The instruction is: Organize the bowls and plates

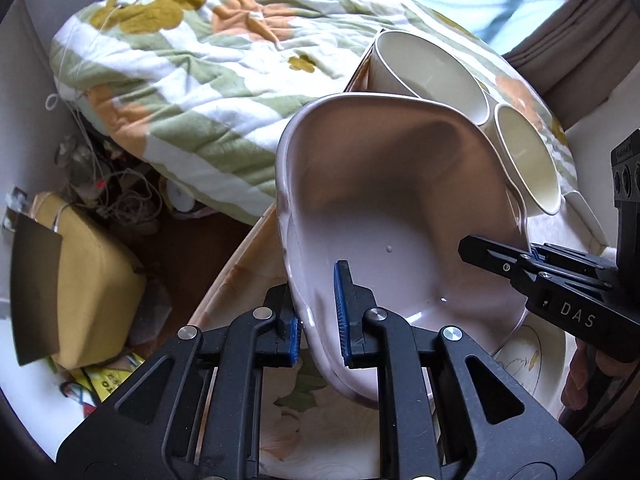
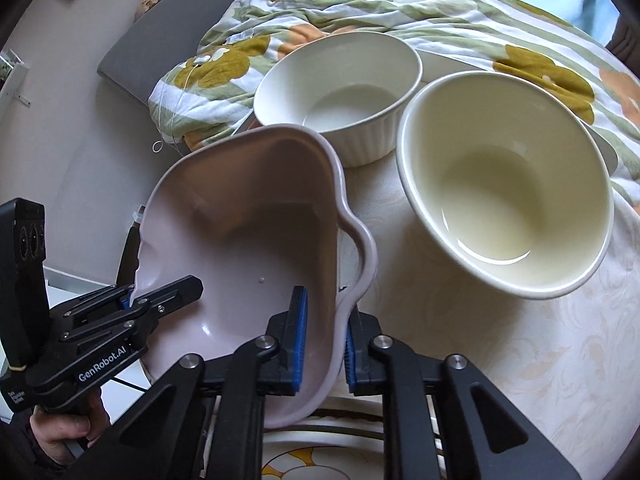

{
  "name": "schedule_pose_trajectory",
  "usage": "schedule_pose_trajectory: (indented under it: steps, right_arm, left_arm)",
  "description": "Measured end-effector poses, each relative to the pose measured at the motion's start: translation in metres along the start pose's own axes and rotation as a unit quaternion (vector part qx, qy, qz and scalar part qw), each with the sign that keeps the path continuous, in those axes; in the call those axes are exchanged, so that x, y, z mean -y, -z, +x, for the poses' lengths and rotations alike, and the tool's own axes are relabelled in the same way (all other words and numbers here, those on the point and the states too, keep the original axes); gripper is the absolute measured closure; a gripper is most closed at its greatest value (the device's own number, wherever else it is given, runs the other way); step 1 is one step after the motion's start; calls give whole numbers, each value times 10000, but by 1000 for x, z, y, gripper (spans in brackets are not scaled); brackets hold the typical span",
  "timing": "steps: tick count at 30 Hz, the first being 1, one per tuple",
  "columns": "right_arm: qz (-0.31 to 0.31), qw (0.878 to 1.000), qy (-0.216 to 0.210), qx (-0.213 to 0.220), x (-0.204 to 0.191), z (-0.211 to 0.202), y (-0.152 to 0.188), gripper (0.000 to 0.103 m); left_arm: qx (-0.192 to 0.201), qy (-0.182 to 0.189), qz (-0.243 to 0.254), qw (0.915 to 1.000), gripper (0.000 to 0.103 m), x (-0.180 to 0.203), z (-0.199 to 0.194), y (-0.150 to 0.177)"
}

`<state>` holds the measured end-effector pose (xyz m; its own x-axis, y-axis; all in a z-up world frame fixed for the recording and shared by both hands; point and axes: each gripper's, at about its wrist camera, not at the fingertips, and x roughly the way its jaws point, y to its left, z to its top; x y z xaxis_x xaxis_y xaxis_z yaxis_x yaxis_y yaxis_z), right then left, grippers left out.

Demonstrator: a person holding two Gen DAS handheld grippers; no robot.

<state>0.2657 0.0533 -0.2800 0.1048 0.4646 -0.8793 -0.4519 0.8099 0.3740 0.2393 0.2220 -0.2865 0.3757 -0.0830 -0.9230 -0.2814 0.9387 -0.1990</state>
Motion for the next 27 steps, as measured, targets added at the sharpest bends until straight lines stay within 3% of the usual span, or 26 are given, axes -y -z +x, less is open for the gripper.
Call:
schedule_pose_trajectory:
  steps: [7,12,20,27]
  right_arm:
    - [-112,9994,-76,309,-10,-24,9,90]
    - [-3,9977,-184,651,-8,-62,23,90]
    - [331,9916,-70,1252,30,-153,79,90]
    - [823,9818,332,1676,88,-225,160,90]
  left_arm:
    - [274,-93,250,9993,91,10,-36,2]
    - [583,-112,526,9968,91,41,-78,8]
    - [879,147,1067,9903,91,134,-130,47]
    - [760,589,1634,9819,91,232,-134,104]
